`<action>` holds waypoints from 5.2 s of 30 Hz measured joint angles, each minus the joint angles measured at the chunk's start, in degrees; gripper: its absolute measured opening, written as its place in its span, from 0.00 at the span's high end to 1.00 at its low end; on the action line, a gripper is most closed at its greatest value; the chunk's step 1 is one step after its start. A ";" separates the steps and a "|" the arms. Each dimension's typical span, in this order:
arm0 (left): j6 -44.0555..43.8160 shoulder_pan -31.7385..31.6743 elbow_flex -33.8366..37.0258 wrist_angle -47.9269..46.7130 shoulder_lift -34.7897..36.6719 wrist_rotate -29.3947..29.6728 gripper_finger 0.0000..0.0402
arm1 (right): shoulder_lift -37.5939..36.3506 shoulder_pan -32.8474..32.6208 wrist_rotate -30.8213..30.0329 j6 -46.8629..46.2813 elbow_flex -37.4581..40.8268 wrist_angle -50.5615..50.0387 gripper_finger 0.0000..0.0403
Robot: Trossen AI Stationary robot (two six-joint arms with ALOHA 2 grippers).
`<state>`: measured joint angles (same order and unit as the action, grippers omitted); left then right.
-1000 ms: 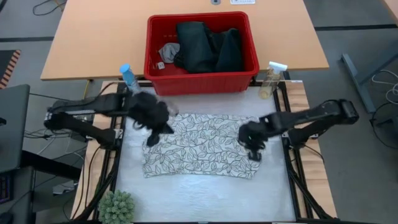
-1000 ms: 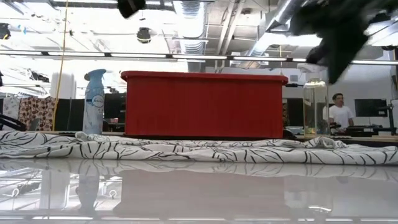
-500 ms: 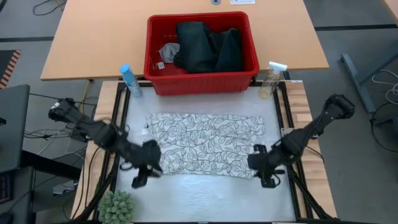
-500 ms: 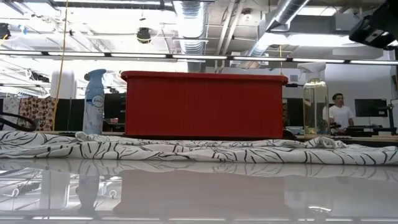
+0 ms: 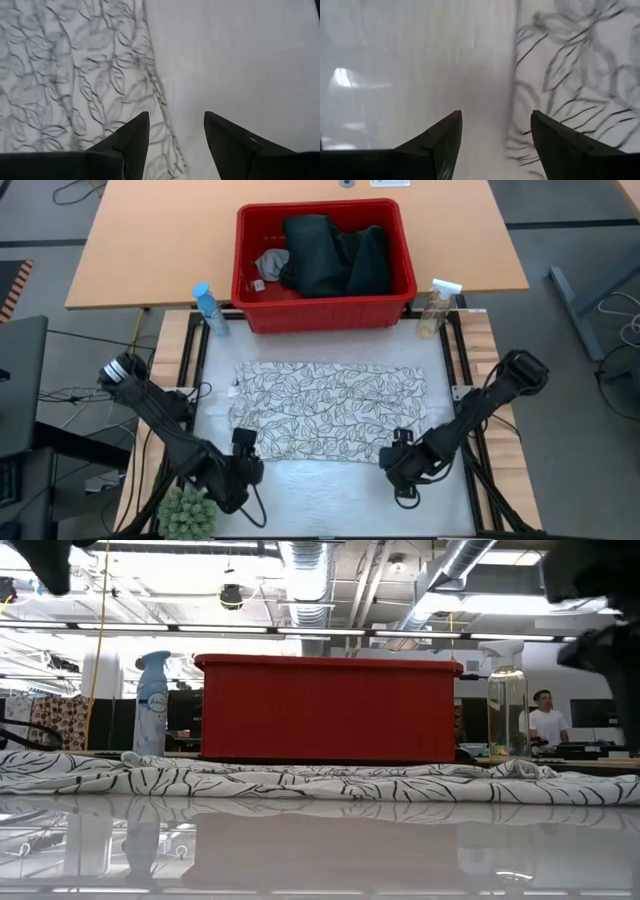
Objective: Fold laundry
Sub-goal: Fold the white-patterned shirt
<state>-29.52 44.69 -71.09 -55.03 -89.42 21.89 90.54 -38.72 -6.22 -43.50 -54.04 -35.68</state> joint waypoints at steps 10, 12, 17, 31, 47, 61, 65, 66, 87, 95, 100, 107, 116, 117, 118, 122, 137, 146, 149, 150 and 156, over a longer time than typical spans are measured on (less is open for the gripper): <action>-8.77 1.44 15.91 16.04 1.70 -3.39 0.56 | 0.53 -1.00 -0.37 0.43 -1.40 -2.45 0.35; -8.73 1.44 17.74 21.16 1.70 -4.81 0.56 | 0.57 -1.69 -0.35 0.43 -1.40 -4.05 0.35; -11.62 1.91 20.21 22.71 1.70 -2.60 0.56 | 0.94 -2.81 -0.85 0.43 -1.40 -6.27 0.35; -11.21 2.99 22.35 21.43 1.70 0.96 0.56 | 0.96 -2.38 -4.04 0.57 2.62 -4.62 0.35; -13.84 2.88 30.97 24.89 1.89 -2.32 0.56 | 0.96 -1.60 -4.24 0.50 2.75 -4.41 0.36; -13.93 2.79 31.13 26.09 1.81 -1.24 0.56 | 1.01 0.44 -3.14 -0.64 6.33 1.95 0.47; -14.96 2.77 31.86 26.78 1.80 -1.04 0.56 | 2.70 1.11 -2.89 -0.23 6.12 2.54 0.52; -15.68 2.77 32.30 27.07 1.81 -1.14 0.57 | 3.33 1.11 -2.61 -0.15 6.05 2.92 0.54; -15.39 -0.92 31.35 28.40 3.20 -5.72 1.00 | 4.87 1.00 -1.05 2.13 1.14 -6.00 0.94; -15.43 -4.90 30.43 26.24 8.85 -5.94 1.00 | 3.56 1.51 1.94 1.58 -0.44 -7.96 0.94; -14.27 -7.75 30.40 24.78 12.32 -5.07 1.00 | 0.51 3.08 6.39 0.74 -0.44 -7.82 0.94; -12.12 -12.59 30.36 23.22 14.38 -4.52 1.00 | -5.14 7.46 9.27 -3.04 -0.46 -11.48 0.94; -11.17 -18.80 30.34 22.23 15.94 -4.56 1.00 | -6.07 12.94 11.11 1.02 -0.46 -17.01 0.94; -10.97 -19.19 30.34 21.98 16.47 -4.57 1.00 | -6.03 13.37 11.11 1.55 -0.38 -17.00 0.94; -10.66 -19.56 30.34 21.70 17.12 -4.58 1.00 | -6.03 13.86 11.11 1.77 -0.13 -16.83 0.94; -10.49 -20.47 30.30 20.50 20.23 -4.07 1.00 | -6.03 15.71 11.33 2.91 0.62 -17.15 0.94; -5.62 -26.97 30.27 16.24 25.78 0.43 1.00 | -6.68 24.23 12.79 10.58 0.92 -18.94 0.94; -0.13 -32.27 30.27 16.21 25.76 0.21 1.00 | -13.10 29.80 12.18 11.64 0.92 -24.72 0.94; 1.02 -34.07 30.27 16.31 25.76 1.12 1.00 | -13.38 32.14 12.20 12.97 0.92 -25.17 0.94; 1.35 -34.62 30.27 16.30 25.80 1.27 1.00 | -13.38 32.87 12.22 13.65 0.91 -25.20 0.94; 3.87 -37.36 30.27 16.98 26.65 1.37 1.00 | -12.42 36.91 12.28 18.29 0.92 -25.64 0.94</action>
<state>-25.64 7.33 -40.82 -38.04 -62.77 23.26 78.12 -1.81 6.05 -25.21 -53.12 -61.32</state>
